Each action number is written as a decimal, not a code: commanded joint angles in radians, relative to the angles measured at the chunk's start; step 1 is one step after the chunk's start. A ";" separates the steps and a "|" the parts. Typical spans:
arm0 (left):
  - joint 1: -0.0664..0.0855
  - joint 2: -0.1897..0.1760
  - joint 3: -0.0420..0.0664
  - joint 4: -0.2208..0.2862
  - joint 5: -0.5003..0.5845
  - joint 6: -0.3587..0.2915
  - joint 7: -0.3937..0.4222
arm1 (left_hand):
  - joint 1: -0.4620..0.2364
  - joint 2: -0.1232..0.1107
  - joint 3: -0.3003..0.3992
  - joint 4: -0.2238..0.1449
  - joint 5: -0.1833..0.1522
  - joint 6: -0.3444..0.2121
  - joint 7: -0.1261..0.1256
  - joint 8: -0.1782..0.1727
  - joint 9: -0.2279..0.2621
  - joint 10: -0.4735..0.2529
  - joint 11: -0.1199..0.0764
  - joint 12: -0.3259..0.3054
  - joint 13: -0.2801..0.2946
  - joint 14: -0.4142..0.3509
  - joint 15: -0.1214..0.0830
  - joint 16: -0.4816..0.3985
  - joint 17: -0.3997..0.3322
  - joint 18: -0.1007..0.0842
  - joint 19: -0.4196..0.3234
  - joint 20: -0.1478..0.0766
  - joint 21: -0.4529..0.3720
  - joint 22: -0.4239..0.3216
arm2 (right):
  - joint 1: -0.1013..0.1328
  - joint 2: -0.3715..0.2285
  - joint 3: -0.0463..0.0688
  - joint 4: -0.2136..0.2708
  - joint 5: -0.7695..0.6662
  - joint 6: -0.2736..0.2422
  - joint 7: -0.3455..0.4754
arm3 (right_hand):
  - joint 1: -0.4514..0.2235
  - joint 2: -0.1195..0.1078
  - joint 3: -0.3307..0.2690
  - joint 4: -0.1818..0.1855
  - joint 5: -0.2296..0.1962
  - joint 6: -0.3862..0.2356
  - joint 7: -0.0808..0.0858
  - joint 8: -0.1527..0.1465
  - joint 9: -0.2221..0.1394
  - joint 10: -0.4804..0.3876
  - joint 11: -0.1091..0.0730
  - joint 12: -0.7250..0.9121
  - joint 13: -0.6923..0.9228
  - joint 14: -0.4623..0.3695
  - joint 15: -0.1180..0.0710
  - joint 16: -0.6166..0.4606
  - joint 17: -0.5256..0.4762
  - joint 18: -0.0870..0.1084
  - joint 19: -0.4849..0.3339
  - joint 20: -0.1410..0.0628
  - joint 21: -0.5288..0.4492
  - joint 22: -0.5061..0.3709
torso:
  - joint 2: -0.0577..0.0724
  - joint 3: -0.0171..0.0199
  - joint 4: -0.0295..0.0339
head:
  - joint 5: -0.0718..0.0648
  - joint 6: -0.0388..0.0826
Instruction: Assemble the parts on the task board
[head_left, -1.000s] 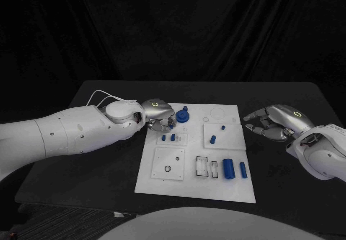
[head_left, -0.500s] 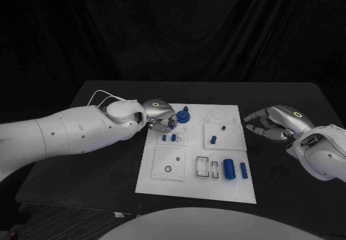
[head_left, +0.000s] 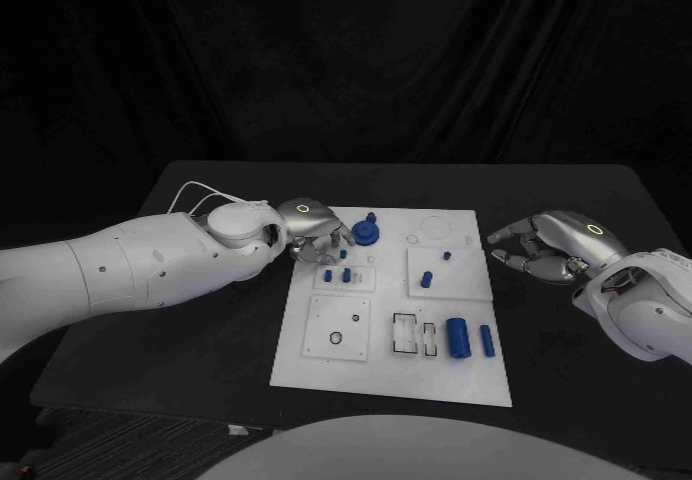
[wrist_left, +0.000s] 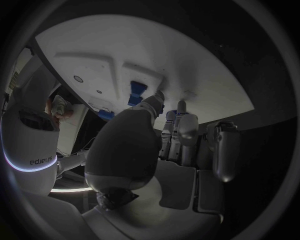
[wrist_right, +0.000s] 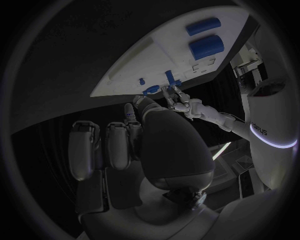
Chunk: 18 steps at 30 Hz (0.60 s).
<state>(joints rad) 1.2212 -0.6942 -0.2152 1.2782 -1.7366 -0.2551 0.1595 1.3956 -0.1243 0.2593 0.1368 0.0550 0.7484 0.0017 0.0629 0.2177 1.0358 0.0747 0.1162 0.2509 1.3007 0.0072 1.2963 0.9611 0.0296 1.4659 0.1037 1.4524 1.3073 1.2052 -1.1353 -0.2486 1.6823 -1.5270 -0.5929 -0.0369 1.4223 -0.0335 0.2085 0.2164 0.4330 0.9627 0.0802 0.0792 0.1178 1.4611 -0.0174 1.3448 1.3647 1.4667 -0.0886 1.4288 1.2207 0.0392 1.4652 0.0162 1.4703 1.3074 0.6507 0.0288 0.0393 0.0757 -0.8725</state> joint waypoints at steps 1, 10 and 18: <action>-0.002 -0.005 0.001 -0.007 -0.001 -0.090 0.020 | -0.011 -0.001 -0.013 0.003 -0.006 0.003 -0.002 0.008 -0.001 0.016 -0.005 0.010 0.004 0.005 -0.006 0.005 0.005 -0.001 0.026 0.004 0.010 0.225 | -0.002 -0.003 0.001 0.003 -0.002 0.003 -0.013 | 0.012 0.001 0.005 -0.003 0.003 0.006 0.002 0.001 -0.002 0.022 -0.002 -0.005 -0.132 0.049 0.000 0.001 0.000 -0.013 0.054 0.008 -0.002 0.229 | 0.001 -0.0011 -0.0001 | -0.004 0.000; 0.012 -0.060 0.001 -0.010 -0.001 -0.248 0.064 | 0.020 0.001 -0.022 0.027 -0.007 0.077 -0.012 0.042 0.009 0.091 -0.040 0.041 0.021 0.037 -0.042 0.002 0.005 -0.004 0.039 -0.018 0.025 0.230 | -0.001 -0.017 0.001 0.014 -0.002 -0.007 -0.018 | 0.014 0.000 0.006 -0.005 0.003 0.006 0.001 0.001 -0.002 0.022 -0.002 -0.006 -0.133 0.049 0.000 0.001 0.000 -0.014 0.055 0.008 -0.001 0.230 | 0.001 -0.0009 -0.0007 | -0.007 0.000; 0.074 -0.148 0.001 0.017 0.012 -0.332 0.084 | 0.034 -0.008 -0.030 0.082 -0.007 0.317 0.027 0.141 0.044 0.202 -0.088 0.109 0.072 -0.149 -0.058 -0.234 -0.332 0.032 -0.082 -0.015 -0.138 0.177 | 0.043 -0.036 0.001 0.048 -0.003 -0.026 -0.036 | 0.006 -0.005 0.007 -0.001 -0.003 0.007 0.001 0.000 -0.003 -0.008 -0.009 -0.065 -0.209 0.050 0.001 0.004 0.004 -0.014 0.056 0.009 0.002 0.231 | 0.002 -0.0034 0.0030 | -0.015 0.000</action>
<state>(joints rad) 1.2873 -0.8380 -0.2152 1.2878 -1.7361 -0.4956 0.2051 1.4281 -0.1319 0.2319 0.2118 0.0512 1.0370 0.0286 0.1906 0.2560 1.2176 -0.0095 0.2127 0.3158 1.1697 -0.0510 1.0872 0.6612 0.0464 1.3977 0.0881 1.3330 1.3081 1.2396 -1.1707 -0.2500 1.7226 -1.5269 -0.5962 -0.0448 1.4268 -0.0368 0.2112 0.2137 0.4330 0.9627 0.0802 0.0792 0.1155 1.4592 -0.0204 1.3278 1.3765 1.4681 -0.0872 1.4288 1.2251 0.0391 1.4652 0.0162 1.4703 1.3073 0.6518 0.0270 0.0402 0.0634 -0.8725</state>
